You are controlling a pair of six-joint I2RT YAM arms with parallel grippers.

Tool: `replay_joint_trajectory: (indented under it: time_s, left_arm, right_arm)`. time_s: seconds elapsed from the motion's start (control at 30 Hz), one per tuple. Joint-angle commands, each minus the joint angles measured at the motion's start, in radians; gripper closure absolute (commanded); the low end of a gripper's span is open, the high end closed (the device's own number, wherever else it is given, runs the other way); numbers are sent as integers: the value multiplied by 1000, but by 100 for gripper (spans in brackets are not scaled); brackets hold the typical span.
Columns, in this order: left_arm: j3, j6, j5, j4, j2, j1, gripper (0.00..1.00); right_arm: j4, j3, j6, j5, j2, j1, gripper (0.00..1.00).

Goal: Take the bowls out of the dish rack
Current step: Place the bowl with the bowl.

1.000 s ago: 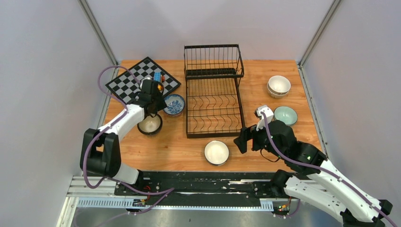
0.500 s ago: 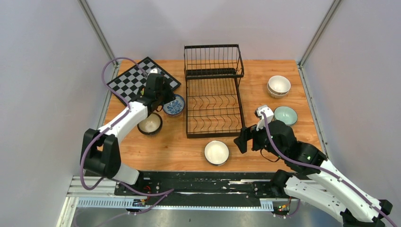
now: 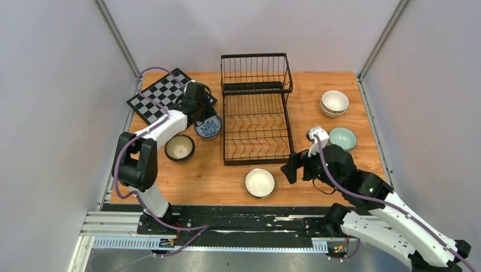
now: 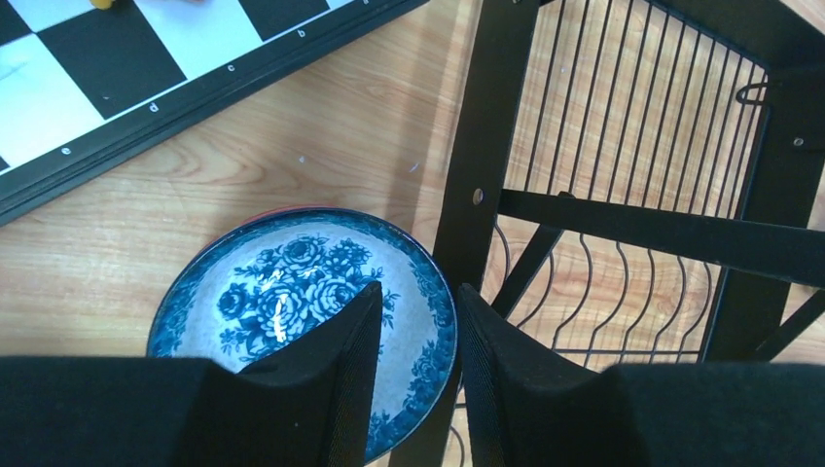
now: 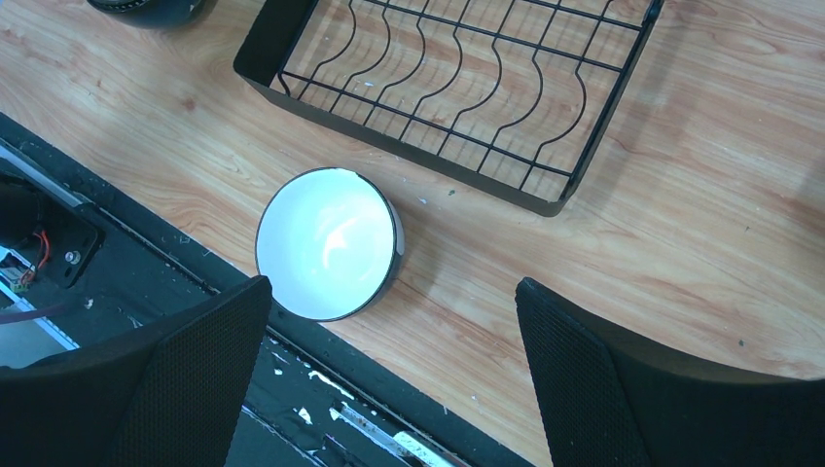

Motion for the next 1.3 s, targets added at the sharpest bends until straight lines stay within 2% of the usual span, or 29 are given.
replay_joint_trajectory:
  time_s: [0.0,0.57,0.93,1.1,1.27]
  left_arm:
    - [22,-32,38,52,21,-9,64]
    - [52,-40,63,69,97,-32,72]
    - [43,-35,65,71,109,-33,73]
    - [42,-31,66,67,72,-33,73]
    - [17,-15,55,53,-26,-33,68]
  right_arm:
    - [11,-12,-4,9,10,-9,1]
    - [24,-14,-4,4,26,-10,1]
    - [21,-18,-3,7,20,-10,1]
    - [22,-17,-2,10,19,-10,1]
    - [22,-17,-5,15,20,-9,1]
